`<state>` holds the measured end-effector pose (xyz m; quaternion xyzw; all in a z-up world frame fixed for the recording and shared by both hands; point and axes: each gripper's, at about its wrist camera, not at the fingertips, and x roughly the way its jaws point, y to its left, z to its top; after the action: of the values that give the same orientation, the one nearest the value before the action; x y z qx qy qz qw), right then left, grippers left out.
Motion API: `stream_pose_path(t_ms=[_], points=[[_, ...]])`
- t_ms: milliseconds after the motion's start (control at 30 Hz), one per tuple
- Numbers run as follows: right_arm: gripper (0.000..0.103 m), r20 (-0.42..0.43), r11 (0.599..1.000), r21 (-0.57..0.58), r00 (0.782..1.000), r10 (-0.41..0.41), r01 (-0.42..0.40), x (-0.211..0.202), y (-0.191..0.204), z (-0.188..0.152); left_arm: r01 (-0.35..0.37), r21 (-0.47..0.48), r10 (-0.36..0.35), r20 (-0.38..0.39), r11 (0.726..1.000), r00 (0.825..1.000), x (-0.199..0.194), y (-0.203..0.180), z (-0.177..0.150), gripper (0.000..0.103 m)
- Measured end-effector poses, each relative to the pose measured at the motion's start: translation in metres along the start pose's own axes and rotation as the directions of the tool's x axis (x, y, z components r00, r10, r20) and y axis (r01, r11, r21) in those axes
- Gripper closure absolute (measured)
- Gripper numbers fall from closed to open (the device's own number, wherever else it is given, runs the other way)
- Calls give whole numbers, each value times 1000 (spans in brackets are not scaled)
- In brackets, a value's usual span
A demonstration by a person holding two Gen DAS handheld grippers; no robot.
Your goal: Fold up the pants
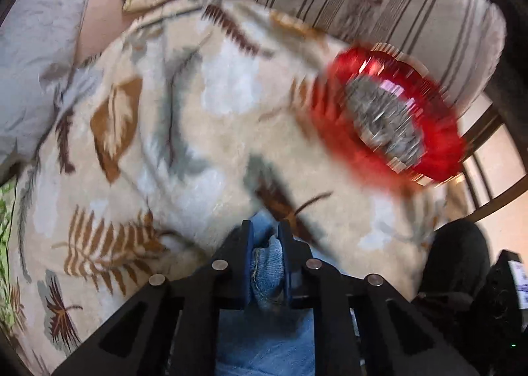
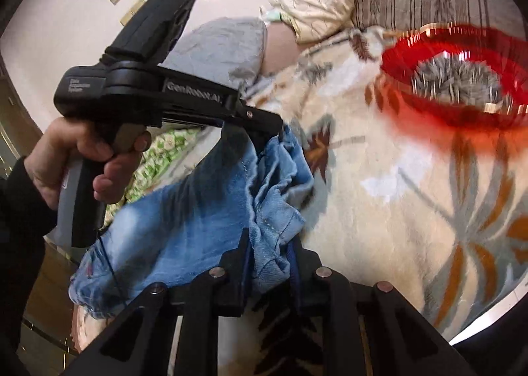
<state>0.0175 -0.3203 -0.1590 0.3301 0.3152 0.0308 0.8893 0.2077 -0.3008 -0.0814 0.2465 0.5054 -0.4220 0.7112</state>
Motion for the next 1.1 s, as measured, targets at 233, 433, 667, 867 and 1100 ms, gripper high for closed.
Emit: stream_pose_path(t_ms=[233,433,667,867,1100], points=[[83,67,1000,-7,998,8,-8,-17,-1,21,-5,19,5,8,1000,1000,-15,-9,34,88],[78,-86,986,165,996,13,1,9,-33,2,-64,3,64,-83,998,994,10,-3,15,27],[40,-58,983,179,997,52,-41,0,-29,-4,-101,104,111,-93,989,989,7,-25,22,17],[38,-40,985,173,999,34,-27,-2,-28,-8,-174,171,204,-181,970,962,41,-39,17,35],[38,-31,987,160,999,17,-12,-7,-28,-9,-182,225,241,-270,957,932,61,-40,21,82]])
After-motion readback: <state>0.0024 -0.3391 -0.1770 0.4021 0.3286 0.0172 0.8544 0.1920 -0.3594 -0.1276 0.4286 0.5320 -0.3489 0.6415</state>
